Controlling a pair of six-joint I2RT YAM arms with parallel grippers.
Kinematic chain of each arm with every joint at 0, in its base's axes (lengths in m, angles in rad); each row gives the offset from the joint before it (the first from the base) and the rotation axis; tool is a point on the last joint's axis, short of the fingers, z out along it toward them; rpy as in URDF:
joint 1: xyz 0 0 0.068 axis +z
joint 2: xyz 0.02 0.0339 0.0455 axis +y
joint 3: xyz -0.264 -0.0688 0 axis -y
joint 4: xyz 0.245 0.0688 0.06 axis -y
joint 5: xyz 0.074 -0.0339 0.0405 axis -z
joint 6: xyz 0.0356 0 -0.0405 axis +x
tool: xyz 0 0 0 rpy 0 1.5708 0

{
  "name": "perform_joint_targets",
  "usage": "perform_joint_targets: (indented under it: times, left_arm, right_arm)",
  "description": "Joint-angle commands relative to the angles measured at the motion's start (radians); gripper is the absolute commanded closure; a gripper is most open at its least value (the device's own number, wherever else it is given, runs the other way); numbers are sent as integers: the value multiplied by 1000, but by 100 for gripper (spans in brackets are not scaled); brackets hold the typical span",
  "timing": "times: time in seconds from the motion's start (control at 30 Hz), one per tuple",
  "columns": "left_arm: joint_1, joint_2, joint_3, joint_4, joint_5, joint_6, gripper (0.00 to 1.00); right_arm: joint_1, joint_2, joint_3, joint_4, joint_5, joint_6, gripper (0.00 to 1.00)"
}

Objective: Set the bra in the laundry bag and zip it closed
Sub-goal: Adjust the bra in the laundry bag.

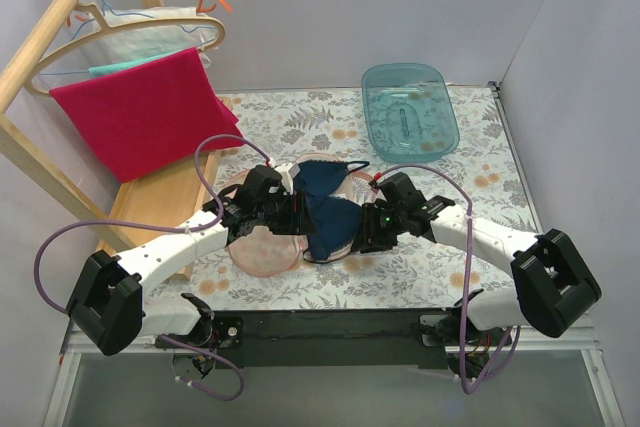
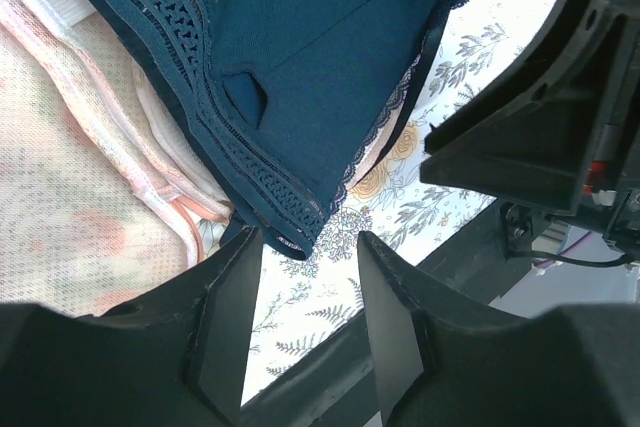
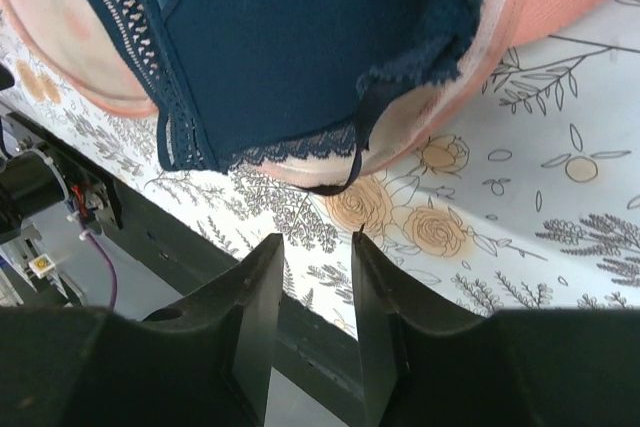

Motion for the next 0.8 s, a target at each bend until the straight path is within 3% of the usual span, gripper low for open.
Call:
perform_joint_targets:
  times: [0.0,0.3,0.37,0.5,0.6,0.77]
  left_arm:
    - [-1,-33,25,-11,-24,-4,57]
    - [-1,-45,10,-12,-36,-7,57]
    - [-1,-47,7,-11,-37,-7,57]
    - [-1,-43,5,-11,-37,-7,57]
    - [-1,-40,4,-9,-36,-2,57]
    - [-1,-22,2,-3,-24,2,57]
  right_arm:
    - [12,56,6,77,21,26,59]
    - [27,133,0,138,68,29,64]
    - [29,140,-3,153,64,28,69]
    - [32,121,-14,150,61,34,91]
    - [36,95,-26,140,42,43,97]
    - [46,48,-17,124,-57,43,97]
